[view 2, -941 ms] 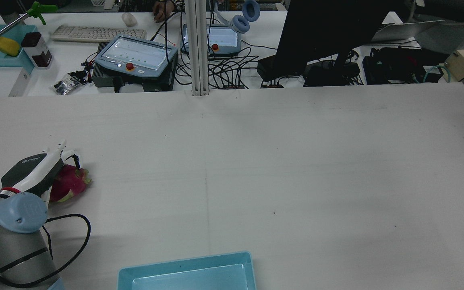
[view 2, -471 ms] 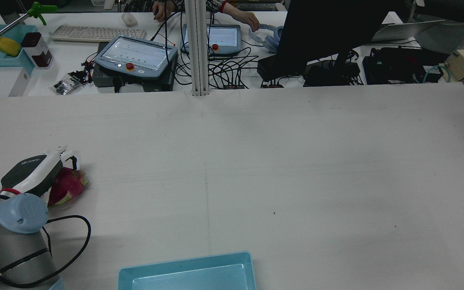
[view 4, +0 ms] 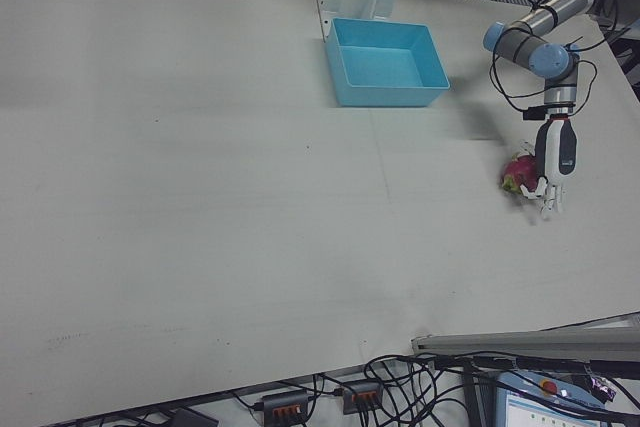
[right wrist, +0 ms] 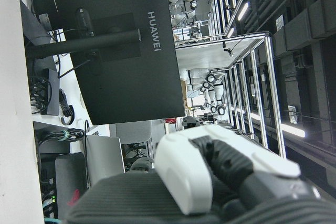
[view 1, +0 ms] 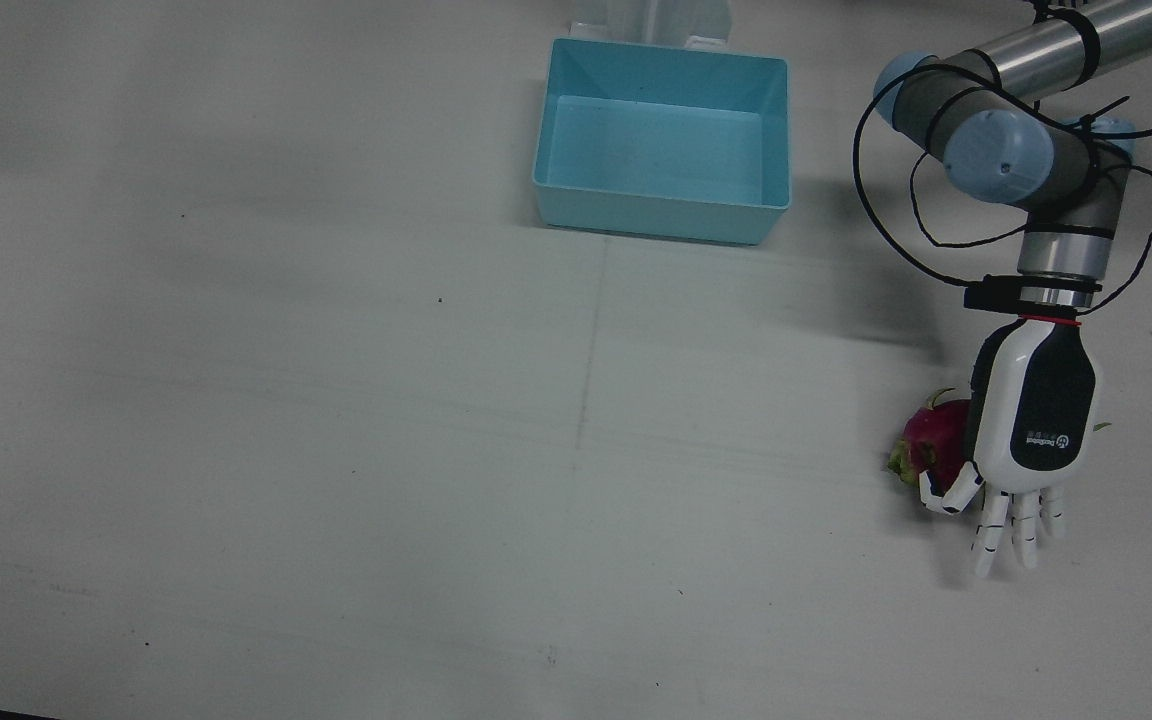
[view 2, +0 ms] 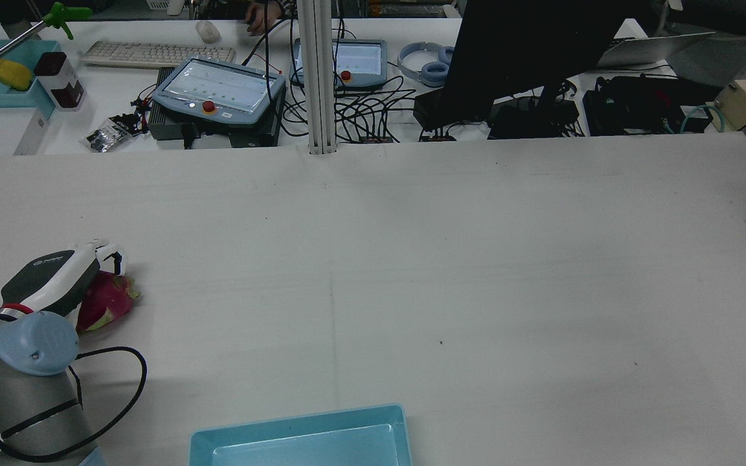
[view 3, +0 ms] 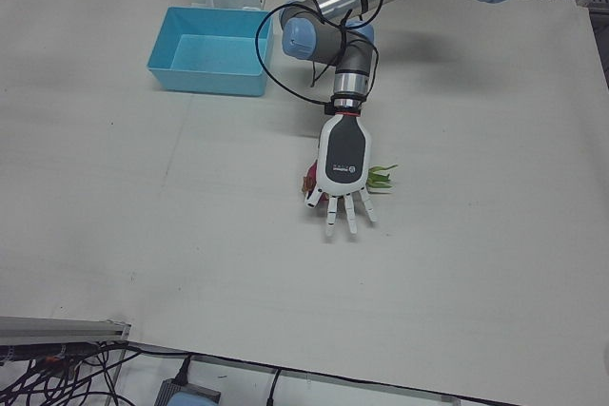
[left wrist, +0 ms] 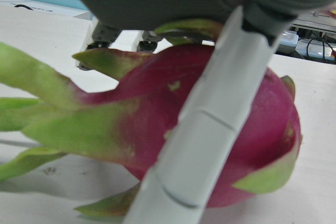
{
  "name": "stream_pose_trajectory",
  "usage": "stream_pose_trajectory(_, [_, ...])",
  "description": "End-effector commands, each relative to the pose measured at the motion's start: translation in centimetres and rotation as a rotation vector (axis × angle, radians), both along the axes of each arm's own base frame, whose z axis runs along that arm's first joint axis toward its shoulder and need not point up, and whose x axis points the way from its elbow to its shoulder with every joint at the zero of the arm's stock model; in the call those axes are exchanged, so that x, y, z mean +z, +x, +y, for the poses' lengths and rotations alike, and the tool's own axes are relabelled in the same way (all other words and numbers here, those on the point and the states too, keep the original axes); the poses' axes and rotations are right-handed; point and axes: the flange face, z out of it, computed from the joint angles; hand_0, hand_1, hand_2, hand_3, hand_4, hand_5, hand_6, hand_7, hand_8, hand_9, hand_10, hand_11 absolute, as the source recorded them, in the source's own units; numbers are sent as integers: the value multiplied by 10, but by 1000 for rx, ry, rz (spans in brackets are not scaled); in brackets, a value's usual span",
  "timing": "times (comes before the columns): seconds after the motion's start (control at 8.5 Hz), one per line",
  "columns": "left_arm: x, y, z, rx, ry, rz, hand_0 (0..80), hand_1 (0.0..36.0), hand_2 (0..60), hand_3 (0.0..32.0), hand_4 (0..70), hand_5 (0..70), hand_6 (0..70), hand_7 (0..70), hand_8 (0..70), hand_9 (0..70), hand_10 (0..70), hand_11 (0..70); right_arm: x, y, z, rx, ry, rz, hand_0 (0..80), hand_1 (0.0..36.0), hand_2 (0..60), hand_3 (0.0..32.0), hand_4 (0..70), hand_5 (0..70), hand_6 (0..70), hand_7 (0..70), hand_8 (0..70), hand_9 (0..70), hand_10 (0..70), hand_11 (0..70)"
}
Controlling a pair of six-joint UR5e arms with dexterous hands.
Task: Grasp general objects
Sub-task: 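Close the left hand's fingers around the dragon fruit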
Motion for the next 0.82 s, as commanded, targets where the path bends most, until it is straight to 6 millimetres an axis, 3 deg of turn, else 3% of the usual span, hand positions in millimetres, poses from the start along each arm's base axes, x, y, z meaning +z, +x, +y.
stream_pose_trajectory(0.0, [9,0,-2,-17,-5,-21,800,275,34,138,172,700,112,316,167,79,50,97,0,0,0,1,1,0,0,0,0,0,0,0,0,0,0,0,0,0])
stream_pose_trajectory(0.12, [10,-1,-2,-20,-6,-24,800,231,55,0,379,700,271,507,279,231,106,170,0,0,0,1,1,0,0,0,0,0,0,0,0,0,0,0,0,0])
stream_pose_trajectory(0.35, [13,-1,-2,-20,-9,-29,800,210,62,0,488,700,385,655,366,350,154,235,0,0,0,1,1,0,0,0,0,0,0,0,0,0,0,0,0,0])
stream_pose_trajectory(0.47, [13,-1,-2,-20,-10,-30,800,206,73,0,529,700,457,700,415,418,232,349,0,0,0,1,-1,0,0,0,0,0,0,0,0,0,0,0,0,0])
stream_pose_trajectory(0.71, [1,-3,-1,-19,-10,-9,800,214,96,0,563,700,517,700,463,485,297,438,-1,0,-1,-1,1,0,0,0,0,0,0,0,0,0,0,0,0,0])
